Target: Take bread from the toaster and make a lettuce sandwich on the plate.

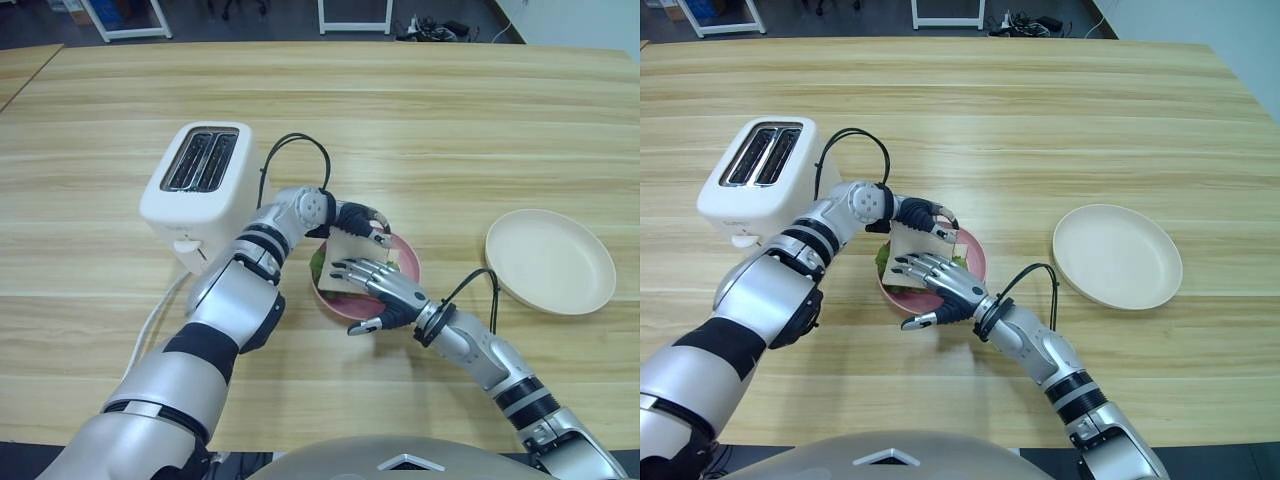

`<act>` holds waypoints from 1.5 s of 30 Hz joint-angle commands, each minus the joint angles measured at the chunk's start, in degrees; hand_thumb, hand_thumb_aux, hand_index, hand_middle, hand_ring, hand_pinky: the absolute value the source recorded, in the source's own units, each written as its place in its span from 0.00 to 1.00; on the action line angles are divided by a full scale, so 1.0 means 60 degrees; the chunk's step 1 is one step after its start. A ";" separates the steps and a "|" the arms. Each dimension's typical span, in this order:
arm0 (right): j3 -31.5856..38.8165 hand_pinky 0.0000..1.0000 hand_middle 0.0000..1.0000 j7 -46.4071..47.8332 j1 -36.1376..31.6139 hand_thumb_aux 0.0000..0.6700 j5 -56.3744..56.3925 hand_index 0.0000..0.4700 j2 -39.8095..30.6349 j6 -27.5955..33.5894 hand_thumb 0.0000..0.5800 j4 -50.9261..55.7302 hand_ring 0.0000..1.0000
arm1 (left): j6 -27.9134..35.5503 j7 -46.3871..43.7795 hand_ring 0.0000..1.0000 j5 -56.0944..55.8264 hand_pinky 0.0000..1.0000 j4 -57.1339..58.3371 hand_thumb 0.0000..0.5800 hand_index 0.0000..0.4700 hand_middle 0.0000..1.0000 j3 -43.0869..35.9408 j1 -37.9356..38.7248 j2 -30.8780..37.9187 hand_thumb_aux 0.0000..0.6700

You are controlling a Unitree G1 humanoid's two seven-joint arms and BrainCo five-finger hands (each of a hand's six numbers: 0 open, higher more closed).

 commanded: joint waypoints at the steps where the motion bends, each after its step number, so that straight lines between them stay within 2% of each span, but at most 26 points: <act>1: 0.0683 0.00 0.00 0.1155 0.0531 0.00 -0.0285 0.00 -0.0353 0.0523 0.00 0.0817 0.00 | 0.0475 0.1542 0.35 0.0234 0.35 -0.0094 0.00 0.00 0.35 0.0061 -0.0592 -0.0255 0.00; 2: 0.0726 0.00 0.00 0.1170 0.0527 0.00 -0.0281 0.00 -0.0373 0.0543 0.00 0.0839 0.00 | 0.0624 0.1954 0.05 0.0395 0.05 -0.0075 0.00 0.00 0.05 0.0003 -0.0682 -0.0237 0.00; 3: 0.0749 0.00 0.00 0.1180 0.0523 0.00 -0.0268 0.00 -0.0387 0.0561 0.00 0.0840 0.00 | 0.0730 0.2330 0.00 0.0570 0.00 -0.0064 0.00 0.00 0.00 -0.0078 -0.0757 -0.0214 0.00; 10: 0.0817 0.00 0.00 0.1192 0.0446 0.00 -0.0158 0.00 -0.0477 0.0627 0.00 0.0891 0.00 | 0.1211 0.4697 0.00 0.1791 0.00 0.0027 0.00 0.00 0.00 -0.0826 -0.1399 0.0195 0.00; 15: 0.0689 0.00 0.00 0.0961 0.0372 0.00 -0.0023 0.00 -0.0463 0.0576 0.00 0.0790 0.00 | 0.1151 0.5593 0.00 0.1791 0.00 0.0002 0.00 0.00 0.00 -0.0639 -0.1701 0.0490 0.00; 17: 0.0287 0.00 0.00 0.0267 0.0213 0.00 0.0063 0.00 -0.0287 0.0547 0.00 0.0558 0.00 | 0.0629 0.5629 0.00 0.1027 0.00 -0.0154 0.00 0.00 0.00 0.0121 -0.1777 0.0567 0.00; 19: -0.0265 0.00 0.00 -0.0318 0.0111 0.00 0.0471 0.00 -0.0104 0.0397 0.00 0.0077 0.00 | -0.0347 0.5379 0.00 -0.0126 0.00 -0.0482 0.00 0.00 0.00 0.1174 -0.1675 0.0735 0.00; 23: -0.1251 0.00 0.00 -0.0239 0.0522 0.00 0.2653 0.00 -0.0050 -0.0437 0.00 -0.1548 0.00 | -0.2820 0.3566 0.00 -0.3199 0.00 -0.2220 0.00 0.00 0.00 0.3226 -0.0520 0.1037 0.00; 24: -0.1542 0.00 0.00 -0.0134 0.0649 0.00 0.3303 0.00 -0.0120 -0.0582 0.00 -0.1968 0.00 | -0.3296 0.2946 0.00 -0.4078 0.00 -0.3292 0.45 0.26 0.00 0.3451 0.0191 0.1104 0.26; 25: -0.1800 0.00 0.00 -0.0051 0.0771 0.13 0.3808 0.13 -0.0195 -0.0703 0.24 -0.2322 0.00 | -0.3629 0.2385 0.11 -0.4922 0.11 -0.4476 0.78 0.53 0.11 0.3548 0.0942 0.1181 0.53; 26: -0.2028 0.00 0.00 0.0060 0.0919 0.19 0.4303 0.19 -0.0288 -0.0815 0.35 -0.2699 0.00 | -0.3637 0.1655 0.18 -0.5993 0.18 -0.5962 0.86 0.63 0.18 0.3528 0.1840 0.1325 0.63; 27: -0.2175 0.00 0.00 0.0308 0.1116 0.39 0.4939 0.39 -0.0455 -0.0942 0.63 -0.3092 0.00 | -0.3341 0.0846 0.36 -0.7293 0.36 -0.7807 1.00 0.98 0.36 0.3344 0.2964 0.1624 0.98; 28: -0.2232 0.00 0.00 0.0613 0.1344 0.53 0.5513 0.53 -0.0698 -0.1102 0.77 -0.3409 0.00 | -0.3044 0.0009 0.69 -0.8552 0.69 -0.9555 1.00 1.00 0.69 0.3005 0.4129 0.2064 1.00; 29: -0.2280 0.00 0.00 0.0917 0.1568 0.71 0.6032 0.71 -0.0953 -0.1206 0.92 -0.3628 0.00 | -0.2780 -0.0873 0.97 -0.9703 0.97 -1.1161 1.00 1.00 0.97 0.2550 0.5305 0.2638 1.00; 30: -0.2284 0.00 0.00 0.1209 0.1791 1.00 0.6429 1.00 -0.1237 -0.1327 1.00 -0.3749 0.00 | -0.2653 -0.1710 1.00 -1.0418 1.00 -1.2344 1.00 1.00 1.00 0.2075 0.6355 0.3282 1.00; 31: -0.2246 0.07 0.07 0.1512 0.2030 1.00 0.6785 1.00 -0.1535 -0.1435 1.00 -0.3831 0.07 | -0.2885 -0.2506 1.00 -1.0539 1.00 -1.3017 1.00 1.00 1.00 0.1455 0.7315 0.4110 1.00; 32: -0.2161 0.35 0.35 0.1809 0.2259 1.00 0.7027 1.00 -0.1818 -0.1528 1.00 -0.3873 0.35 | -0.3300 -0.3111 1.00 -1.0133 1.00 -1.3226 1.00 1.00 1.00 0.0944 0.8050 0.4891 1.00; 33: -0.1936 1.00 1.00 0.2218 0.2551 1.00 0.7010 1.00 -0.2282 -0.1772 1.00 -0.3827 1.00 | -0.3976 -0.3671 1.00 -0.9522 1.00 -1.3096 1.00 1.00 1.00 0.0517 0.8776 0.5752 1.00; 35: -0.1591 1.00 1.00 0.2923 0.2976 1.00 0.6871 1.00 -0.2991 -0.2100 1.00 -0.3693 1.00 | -0.4420 -0.4238 1.00 -0.9000 1.00 -1.2945 1.00 1.00 1.00 0.0444 0.9719 0.6525 1.00; 38: -0.1106 1.00 1.00 0.3932 0.3414 1.00 0.6405 1.00 -0.3675 -0.2353 1.00 -0.3247 1.00 | -0.4065 -0.4277 1.00 -0.8463 1.00 -1.2785 1.00 1.00 1.00 0.0674 1.0462 0.6672 1.00; 41: -0.0921 1.00 1.00 0.4445 0.3505 1.00 0.6009 1.00 -0.3715 -0.2254 1.00 -0.2792 1.00 | -0.3565 -0.4489 1.00 -0.8317 1.00 -1.2617 1.00 1.00 1.00 0.0612 1.0841 0.6624 1.00; 45: -0.0653 1.00 1.00 0.4627 0.3175 1.00 0.4966 1.00 -0.3170 -0.1718 1.00 -0.1954 1.00 | -0.3050 -0.4018 1.00 -0.6598 1.00 -1.1383 1.00 1.00 1.00 0.0433 1.0804 0.5827 1.00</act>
